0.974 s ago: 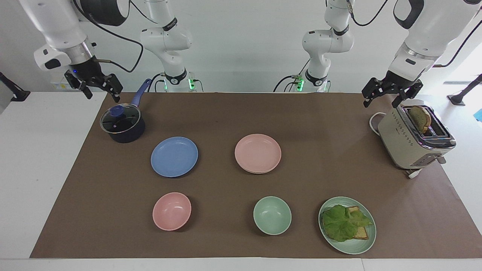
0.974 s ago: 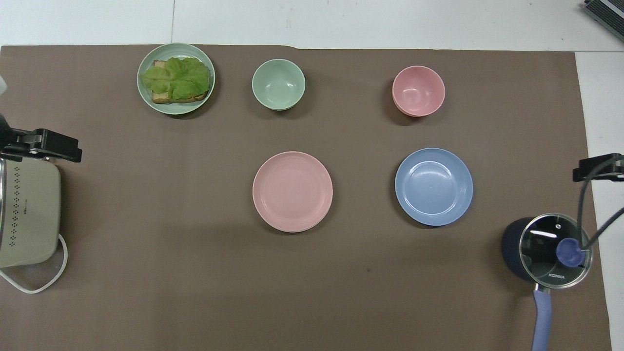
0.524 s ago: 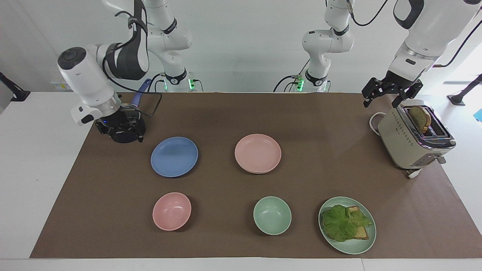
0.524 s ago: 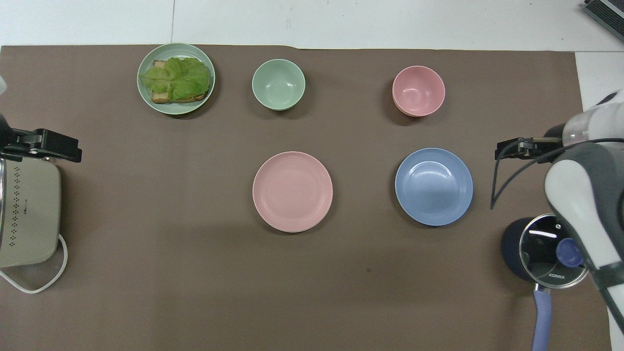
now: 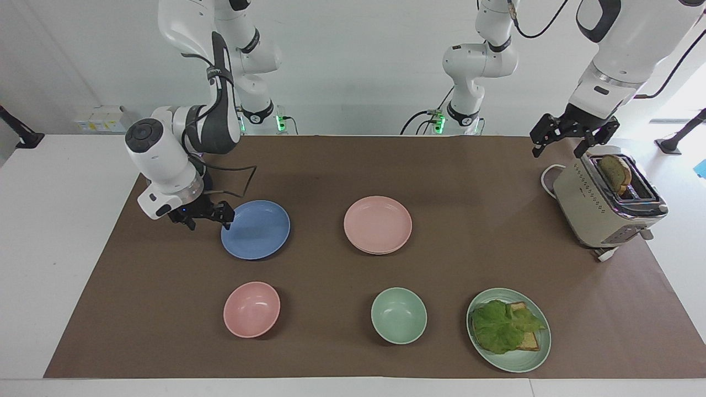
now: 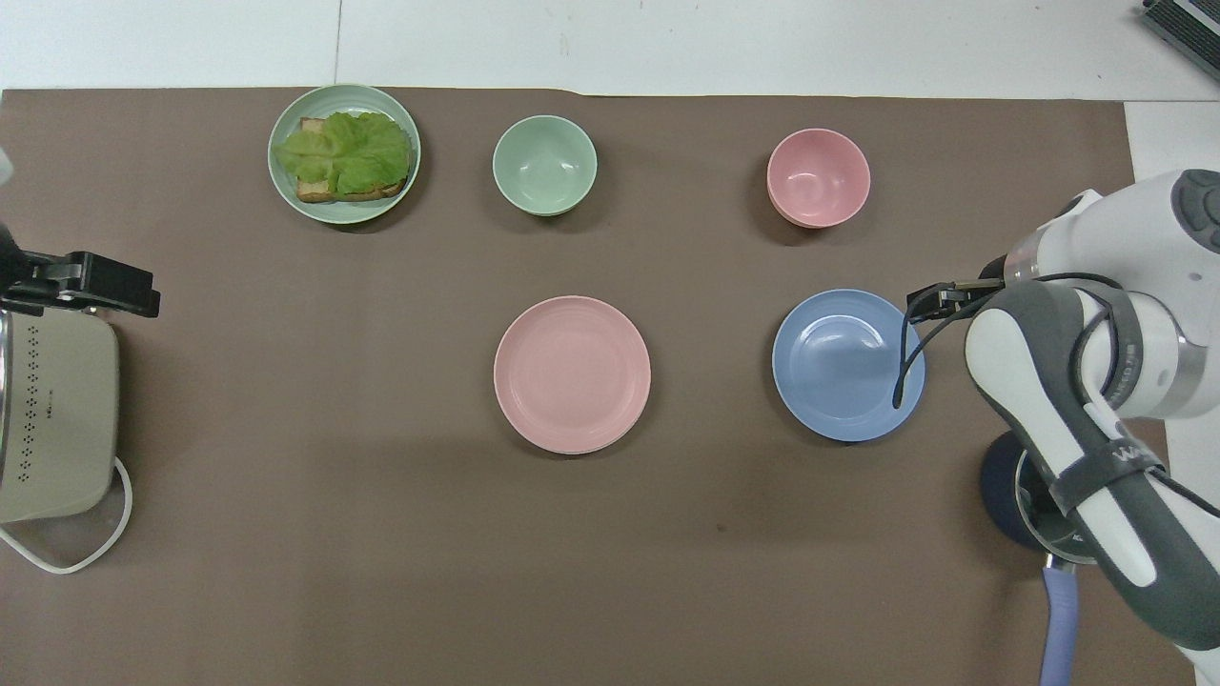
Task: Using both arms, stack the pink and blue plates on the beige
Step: 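Reach the right gripper to the rim of the blue bowl, then grasp the blue bowl rim with the right gripper and lift, then carry the blue bowl onto the pink bowl and release it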
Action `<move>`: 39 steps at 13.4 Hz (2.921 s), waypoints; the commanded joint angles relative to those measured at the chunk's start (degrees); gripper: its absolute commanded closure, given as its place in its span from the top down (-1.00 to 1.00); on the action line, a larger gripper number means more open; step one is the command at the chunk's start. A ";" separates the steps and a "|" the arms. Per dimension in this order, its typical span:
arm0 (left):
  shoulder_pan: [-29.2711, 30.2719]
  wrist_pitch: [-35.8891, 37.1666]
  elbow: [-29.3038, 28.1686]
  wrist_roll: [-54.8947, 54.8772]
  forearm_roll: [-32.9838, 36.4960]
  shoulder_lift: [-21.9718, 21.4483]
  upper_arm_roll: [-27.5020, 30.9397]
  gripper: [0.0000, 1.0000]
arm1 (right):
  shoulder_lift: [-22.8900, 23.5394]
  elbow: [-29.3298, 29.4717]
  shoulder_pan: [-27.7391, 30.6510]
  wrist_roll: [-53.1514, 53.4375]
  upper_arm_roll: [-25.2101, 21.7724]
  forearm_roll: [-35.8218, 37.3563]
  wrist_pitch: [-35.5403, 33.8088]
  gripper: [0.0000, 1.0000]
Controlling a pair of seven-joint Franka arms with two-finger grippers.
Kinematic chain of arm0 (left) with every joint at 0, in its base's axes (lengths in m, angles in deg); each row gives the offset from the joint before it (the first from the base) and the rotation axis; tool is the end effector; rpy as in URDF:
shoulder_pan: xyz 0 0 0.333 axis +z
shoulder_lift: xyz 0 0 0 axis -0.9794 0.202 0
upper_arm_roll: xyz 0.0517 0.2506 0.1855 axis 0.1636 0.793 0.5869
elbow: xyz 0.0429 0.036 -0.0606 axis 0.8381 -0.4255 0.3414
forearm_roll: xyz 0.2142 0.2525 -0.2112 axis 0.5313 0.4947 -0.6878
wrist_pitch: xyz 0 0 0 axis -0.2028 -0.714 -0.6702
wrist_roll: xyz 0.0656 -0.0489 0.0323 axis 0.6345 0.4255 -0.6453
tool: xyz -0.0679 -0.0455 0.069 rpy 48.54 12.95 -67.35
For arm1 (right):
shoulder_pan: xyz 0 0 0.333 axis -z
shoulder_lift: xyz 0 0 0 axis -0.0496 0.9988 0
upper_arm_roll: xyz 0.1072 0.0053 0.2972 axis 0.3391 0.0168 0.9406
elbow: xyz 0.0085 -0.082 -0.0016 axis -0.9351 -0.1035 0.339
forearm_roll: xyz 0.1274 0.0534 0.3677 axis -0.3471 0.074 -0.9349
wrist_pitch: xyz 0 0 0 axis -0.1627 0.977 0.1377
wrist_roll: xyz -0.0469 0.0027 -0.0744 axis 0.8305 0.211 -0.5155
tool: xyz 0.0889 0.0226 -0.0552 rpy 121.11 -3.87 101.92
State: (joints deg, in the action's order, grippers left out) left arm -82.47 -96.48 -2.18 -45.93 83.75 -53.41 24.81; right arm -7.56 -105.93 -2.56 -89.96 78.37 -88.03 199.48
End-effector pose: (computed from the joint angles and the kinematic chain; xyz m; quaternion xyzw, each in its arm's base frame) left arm 0.5549 -0.0427 0.6344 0.9992 -0.0389 0.0037 0.0071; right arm 0.5976 -0.0248 0.3727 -0.9998 0.0005 0.0144 0.0122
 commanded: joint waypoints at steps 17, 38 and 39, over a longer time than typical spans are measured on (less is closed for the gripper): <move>0.17 0.53 -0.30 -0.61 0.81 -0.39 -0.05 1.00 | -3.21 -2.05 0.65 -0.85 0.02 -1.11 -3.75 -1.00; 0.17 0.53 -0.30 -0.61 0.81 -0.39 -0.05 1.00 | -1.13 5.08 -22.79 17.00 2.65 -10.94 1.83 -1.00; 0.17 0.53 -0.30 -0.61 0.81 -0.39 -0.05 1.00 | -1.21 5.08 -23.25 16.73 2.74 -11.48 1.93 -1.00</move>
State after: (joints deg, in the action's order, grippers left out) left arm -82.47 -96.48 -2.19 -45.93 83.75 -53.41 24.81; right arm -8.45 -101.31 -24.90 -73.05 81.06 -96.84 200.80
